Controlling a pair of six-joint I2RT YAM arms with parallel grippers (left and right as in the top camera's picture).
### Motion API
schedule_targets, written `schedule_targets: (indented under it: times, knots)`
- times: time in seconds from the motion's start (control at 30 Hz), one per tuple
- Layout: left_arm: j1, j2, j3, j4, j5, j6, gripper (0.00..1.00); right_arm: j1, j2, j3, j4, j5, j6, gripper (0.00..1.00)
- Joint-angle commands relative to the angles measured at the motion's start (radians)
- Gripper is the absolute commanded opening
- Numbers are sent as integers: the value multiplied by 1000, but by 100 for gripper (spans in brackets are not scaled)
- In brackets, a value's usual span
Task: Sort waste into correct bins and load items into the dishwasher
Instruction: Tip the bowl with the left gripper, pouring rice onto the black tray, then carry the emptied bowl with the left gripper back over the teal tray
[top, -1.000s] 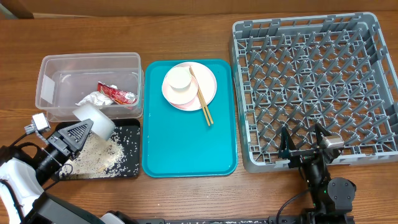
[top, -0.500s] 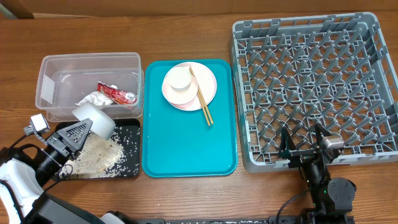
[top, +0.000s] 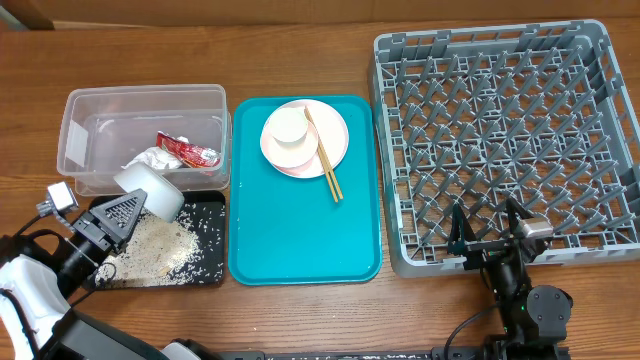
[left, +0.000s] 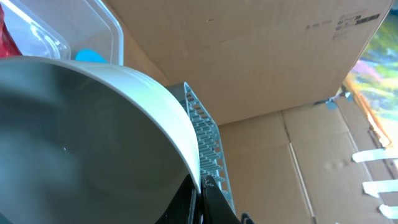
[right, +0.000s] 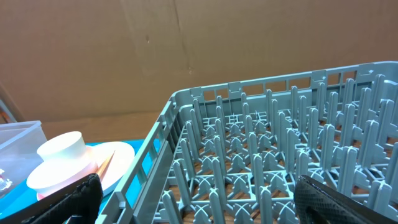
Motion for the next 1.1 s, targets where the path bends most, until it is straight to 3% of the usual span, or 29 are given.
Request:
schedule_targets:
  times: [0.0,0.17,0.4,0.6,0.77,0.93,1.07]
  knots:
    - [-6,-14,-3,25,-18,0,4,-2,-9,-11,5,3,1,100]
    - [-7,-14,-3,25,-131,-55,4,-2,-9,-11,5,3,1,100]
    - [-13,-14,1,24,-159,-135,4,-2,-9,-11,5,3,1,100]
    - [-128,-14,63,-10,-210,-220,4,-2,-9,-11,5,3,1,100]
    - [-309,-15,195,-72,-261,-277,4,-2,-9,-11,5,3,1,100]
    - [-583,-16,339,-37,-511,-511,4,-2,-9,-11,5,3,1,100]
    - [-908,-16,381,73,-770,-742,4,-2,-9,-11,5,3,1,100]
